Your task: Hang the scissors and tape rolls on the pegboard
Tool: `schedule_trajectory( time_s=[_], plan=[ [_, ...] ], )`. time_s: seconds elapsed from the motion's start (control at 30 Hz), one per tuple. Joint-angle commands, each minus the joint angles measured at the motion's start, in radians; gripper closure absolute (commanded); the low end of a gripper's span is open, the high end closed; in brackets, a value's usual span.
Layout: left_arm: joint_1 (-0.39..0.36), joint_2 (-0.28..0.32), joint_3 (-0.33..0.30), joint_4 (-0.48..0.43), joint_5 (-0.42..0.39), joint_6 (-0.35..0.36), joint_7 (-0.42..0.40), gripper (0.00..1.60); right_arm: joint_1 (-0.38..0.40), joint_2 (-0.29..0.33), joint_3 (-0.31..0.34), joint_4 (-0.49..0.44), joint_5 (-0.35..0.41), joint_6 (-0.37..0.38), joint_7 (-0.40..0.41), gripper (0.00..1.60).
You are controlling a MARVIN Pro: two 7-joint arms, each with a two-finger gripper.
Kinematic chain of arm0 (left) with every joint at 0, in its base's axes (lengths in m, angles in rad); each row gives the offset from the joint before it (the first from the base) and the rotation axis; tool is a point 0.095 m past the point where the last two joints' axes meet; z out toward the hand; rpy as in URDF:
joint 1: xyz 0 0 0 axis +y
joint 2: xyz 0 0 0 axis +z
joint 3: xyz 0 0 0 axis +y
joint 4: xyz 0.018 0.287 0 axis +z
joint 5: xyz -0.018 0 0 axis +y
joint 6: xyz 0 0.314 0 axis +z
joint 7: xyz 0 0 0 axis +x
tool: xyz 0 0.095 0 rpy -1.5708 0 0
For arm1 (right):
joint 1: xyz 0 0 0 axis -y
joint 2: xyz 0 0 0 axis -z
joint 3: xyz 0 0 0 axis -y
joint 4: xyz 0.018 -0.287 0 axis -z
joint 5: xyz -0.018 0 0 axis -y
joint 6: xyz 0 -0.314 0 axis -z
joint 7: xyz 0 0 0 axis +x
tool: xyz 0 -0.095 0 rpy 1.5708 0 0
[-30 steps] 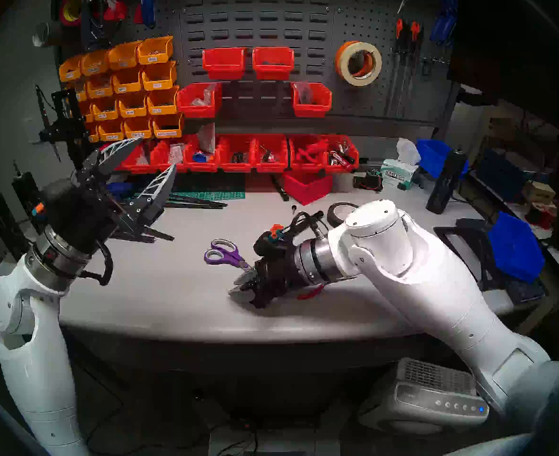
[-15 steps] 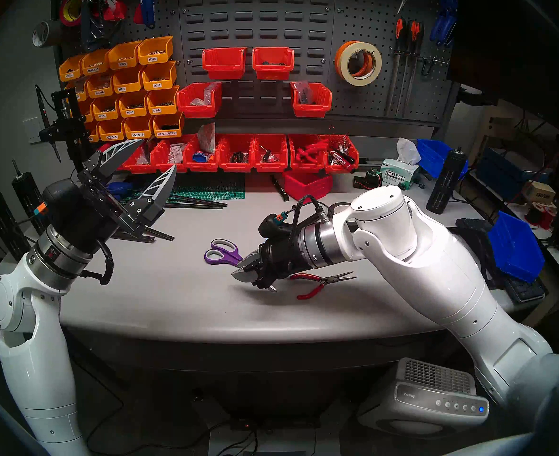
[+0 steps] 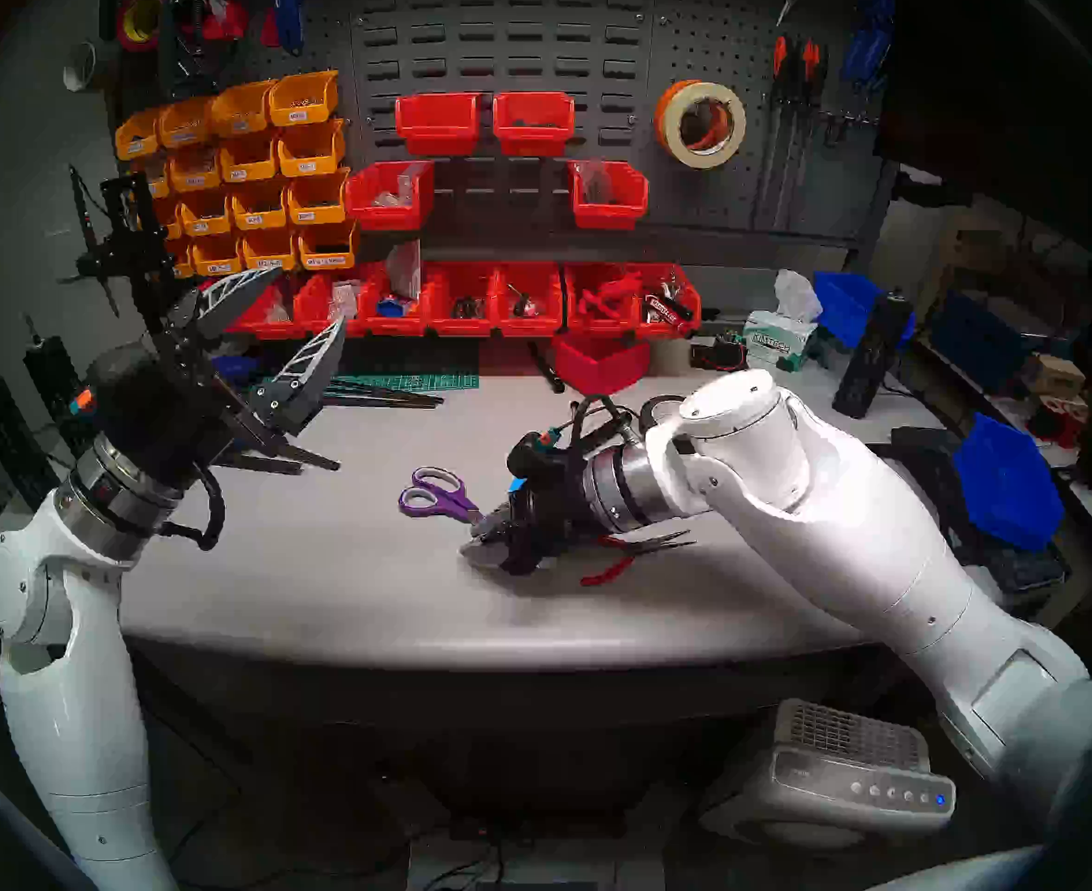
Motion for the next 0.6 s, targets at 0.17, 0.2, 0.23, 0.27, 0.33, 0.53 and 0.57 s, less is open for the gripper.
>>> schedule_trajectory(
  time_s=[0.17, 0.2, 0.23, 0.27, 0.33, 0.53, 0.57],
  plan=[
    [-0.014, 0.004, -0.007, -0.020, 0.001, -0.008, 0.010, 0.00, 0.094, 0.035, -0.078, 0.000, -0.080, -0.002, -0.002, 0.66],
    [-0.014, 0.004, -0.006, -0.020, 0.001, -0.008, 0.011, 0.00, 0.099, 0.036, -0.085, 0.000, -0.084, -0.005, 0.001, 0.66],
    [-0.015, 0.004, -0.006, -0.020, 0.002, -0.008, 0.012, 0.00, 0.103, 0.035, -0.089, 0.001, -0.087, -0.011, 0.003, 0.66],
    [-0.015, 0.005, -0.005, -0.019, 0.002, -0.008, 0.012, 0.00, 0.115, 0.040, -0.103, 0.000, -0.099, -0.015, 0.010, 0.64],
    [-0.016, 0.005, -0.003, -0.018, 0.004, -0.009, 0.014, 0.00, 0.121, 0.039, -0.112, -0.002, -0.104, -0.018, 0.015, 0.63],
    [-0.019, 0.004, 0.003, -0.018, 0.008, -0.012, 0.021, 0.00, 0.142, 0.051, -0.136, -0.007, -0.129, -0.020, 0.027, 0.63],
    [-0.019, 0.004, 0.003, -0.018, 0.008, -0.012, 0.021, 0.00, 0.142, 0.051, -0.134, -0.004, -0.125, -0.020, 0.030, 0.65]
  ],
)
